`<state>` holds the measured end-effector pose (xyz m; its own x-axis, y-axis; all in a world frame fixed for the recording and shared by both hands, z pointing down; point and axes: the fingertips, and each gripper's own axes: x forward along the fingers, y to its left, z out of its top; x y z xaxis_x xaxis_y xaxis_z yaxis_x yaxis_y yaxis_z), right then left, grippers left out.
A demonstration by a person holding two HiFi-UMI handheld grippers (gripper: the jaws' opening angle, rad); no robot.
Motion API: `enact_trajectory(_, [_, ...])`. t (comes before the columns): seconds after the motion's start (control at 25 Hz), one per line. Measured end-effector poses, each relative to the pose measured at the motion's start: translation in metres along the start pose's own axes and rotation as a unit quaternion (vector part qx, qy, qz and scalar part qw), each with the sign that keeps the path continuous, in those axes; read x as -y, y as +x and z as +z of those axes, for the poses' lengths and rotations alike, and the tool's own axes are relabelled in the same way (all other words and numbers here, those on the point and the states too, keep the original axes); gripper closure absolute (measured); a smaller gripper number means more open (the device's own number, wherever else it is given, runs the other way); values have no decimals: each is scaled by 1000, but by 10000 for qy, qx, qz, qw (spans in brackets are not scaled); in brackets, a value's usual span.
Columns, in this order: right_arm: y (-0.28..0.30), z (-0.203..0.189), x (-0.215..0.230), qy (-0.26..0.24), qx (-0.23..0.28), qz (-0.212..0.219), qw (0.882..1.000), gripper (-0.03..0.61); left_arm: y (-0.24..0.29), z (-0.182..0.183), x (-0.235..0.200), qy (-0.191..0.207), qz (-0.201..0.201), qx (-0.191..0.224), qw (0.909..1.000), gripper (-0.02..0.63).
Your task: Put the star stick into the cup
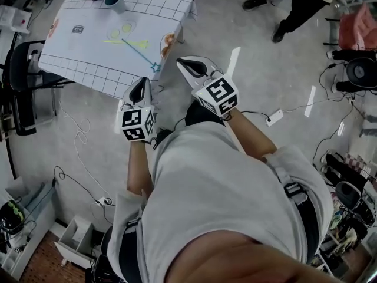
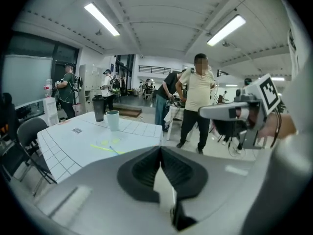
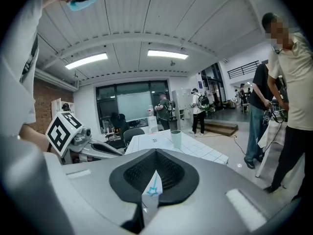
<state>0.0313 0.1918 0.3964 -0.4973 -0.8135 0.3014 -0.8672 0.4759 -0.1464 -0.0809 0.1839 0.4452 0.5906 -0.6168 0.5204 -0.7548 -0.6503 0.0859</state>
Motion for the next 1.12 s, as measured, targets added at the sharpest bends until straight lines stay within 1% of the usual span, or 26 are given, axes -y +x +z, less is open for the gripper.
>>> enact_trajectory(0.16, [2, 14, 55, 68, 24, 195, 9998, 578, 36, 26, 10, 7, 197, -95, 9998, 611])
enact_trajectory(0.32, [8, 14, 98, 238, 46, 187, 9995, 578, 60, 41, 10, 131, 354, -241, 9990, 611])
enact_trajectory(0.4, [13, 11, 110, 382, 25, 203, 9991, 578, 67, 43, 9, 197, 385, -325, 9985, 611])
enact_trajectory(0.52, [28, 4, 117, 483, -88, 323, 9983, 578, 78, 46, 1, 321, 388, -450, 9977, 611])
enact_trajectory(0.6, [38, -1, 118, 463, -197, 401, 9979, 578, 86, 45, -5, 437, 282, -556, 9971, 611])
enact_trajectory(0.72, [51, -4, 119, 447, -360, 427, 9974, 578, 100, 41, -17, 804, -9, -773, 9938, 611])
enact_trajectory(0.8, [60, -2, 122, 545, -450, 409, 9967, 578, 109, 38, -28, 1000, -176, -909, 9907, 611])
enact_trajectory(0.88, [70, -1, 122, 709, -527, 404, 9953, 578, 116, 36, -37, 1076, -302, -999, 9887, 611])
enact_trajectory(0.96, [83, -4, 122, 740, -665, 412, 9942, 578, 127, 35, -45, 1213, -437, -1096, 9856, 611])
enact_trajectory(1.04, [96, -8, 122, 665, -849, 424, 9933, 578, 138, 31, -52, 1528, -601, -1246, 9785, 611])
enact_trajectory(1.12, [109, -13, 122, 604, -1010, 440, 9921, 578, 149, 25, -58, 1944, -835, -1443, 9666, 611])
